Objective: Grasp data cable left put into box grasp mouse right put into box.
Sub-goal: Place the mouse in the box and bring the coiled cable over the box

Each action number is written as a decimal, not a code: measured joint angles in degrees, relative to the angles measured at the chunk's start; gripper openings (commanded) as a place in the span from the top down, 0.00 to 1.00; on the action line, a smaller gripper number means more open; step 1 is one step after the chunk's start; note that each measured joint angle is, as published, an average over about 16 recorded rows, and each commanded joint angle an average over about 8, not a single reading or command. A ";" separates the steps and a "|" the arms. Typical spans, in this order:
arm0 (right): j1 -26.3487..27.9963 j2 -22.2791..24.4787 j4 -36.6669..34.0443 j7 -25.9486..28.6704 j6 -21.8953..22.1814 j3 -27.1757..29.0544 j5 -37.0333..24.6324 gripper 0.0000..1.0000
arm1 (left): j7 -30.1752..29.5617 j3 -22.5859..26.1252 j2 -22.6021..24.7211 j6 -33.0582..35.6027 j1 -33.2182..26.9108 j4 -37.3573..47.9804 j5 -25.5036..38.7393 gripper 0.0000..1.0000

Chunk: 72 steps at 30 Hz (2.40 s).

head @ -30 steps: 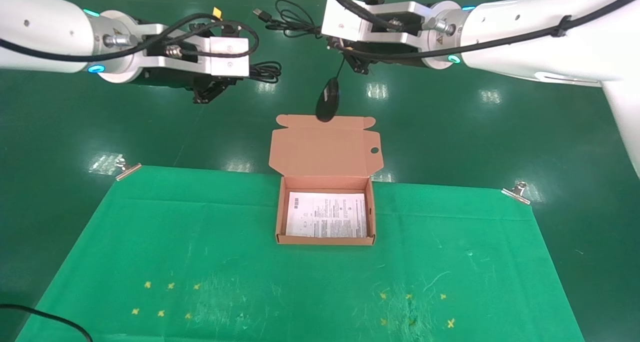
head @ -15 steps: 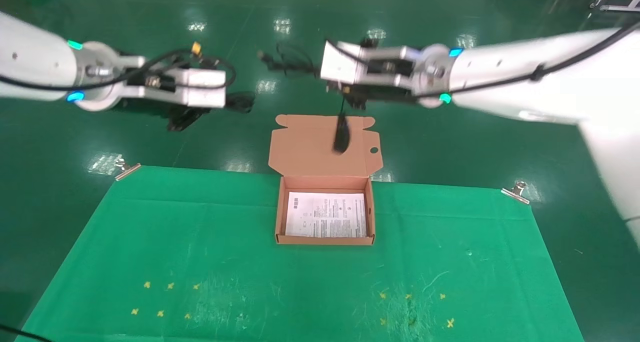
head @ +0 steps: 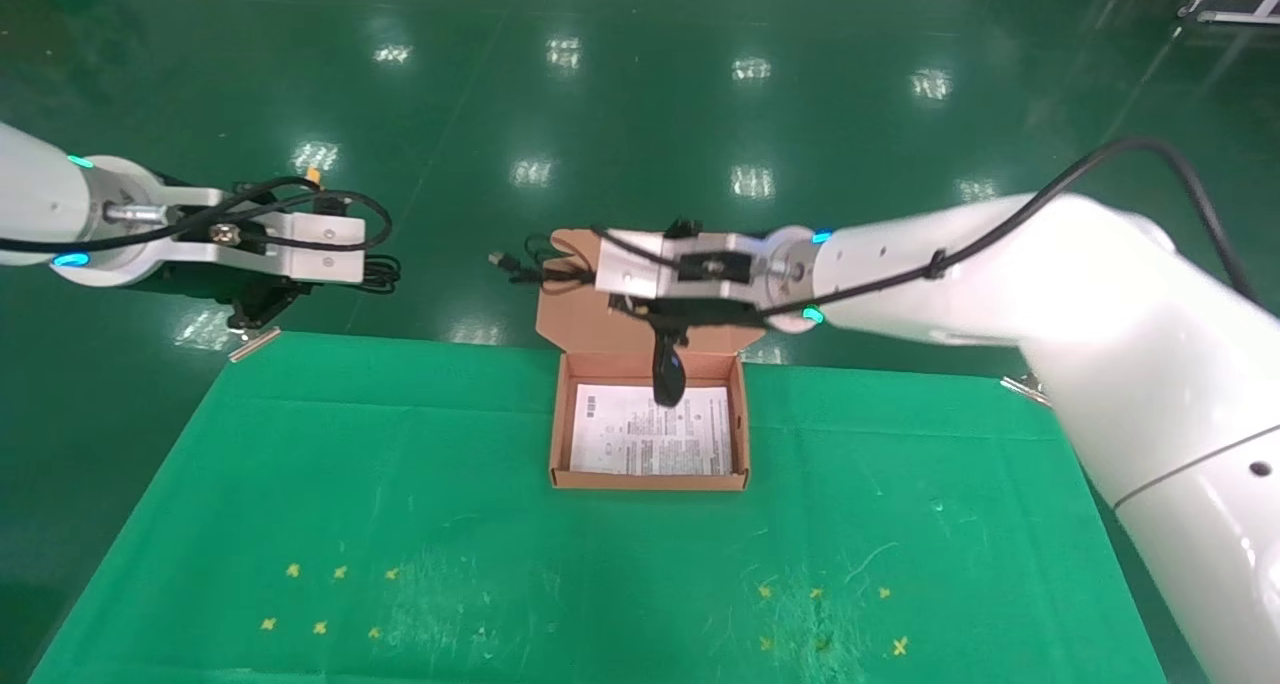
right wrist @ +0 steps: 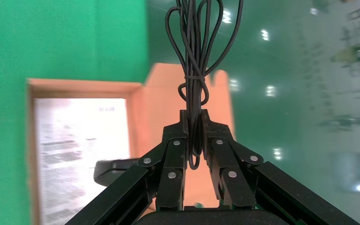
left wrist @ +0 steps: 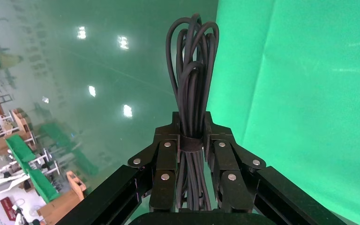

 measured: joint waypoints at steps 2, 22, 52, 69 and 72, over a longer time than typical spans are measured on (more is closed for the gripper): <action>-0.51 -0.25 -0.38 0.48 0.28 -1.07 1.08 1.00 | -0.34 0.11 -0.15 0.38 0.01 -0.23 0.31 1.00; -2.25 -0.73 -8.94 10.01 6.55 -14.18 10.76 0.70 | -0.93 0.20 -0.38 0.84 0.11 -0.90 0.67 1.00; -0.51 7.40 -5.06 11.66 7.64 -17.11 12.25 0.00 | -0.20 0.68 7.47 -6.99 4.88 4.99 -1.43 1.00; 0.96 22.27 7.96 17.11 5.43 -17.11 7.97 0.00 | 6.79 3.60 21.05 -23.94 12.55 20.98 -4.18 1.00; 0.91 24.59 10.87 18.85 5.06 -17.20 6.80 0.00 | 8.03 4.96 22.47 -27.12 13.19 23.31 -5.59 1.00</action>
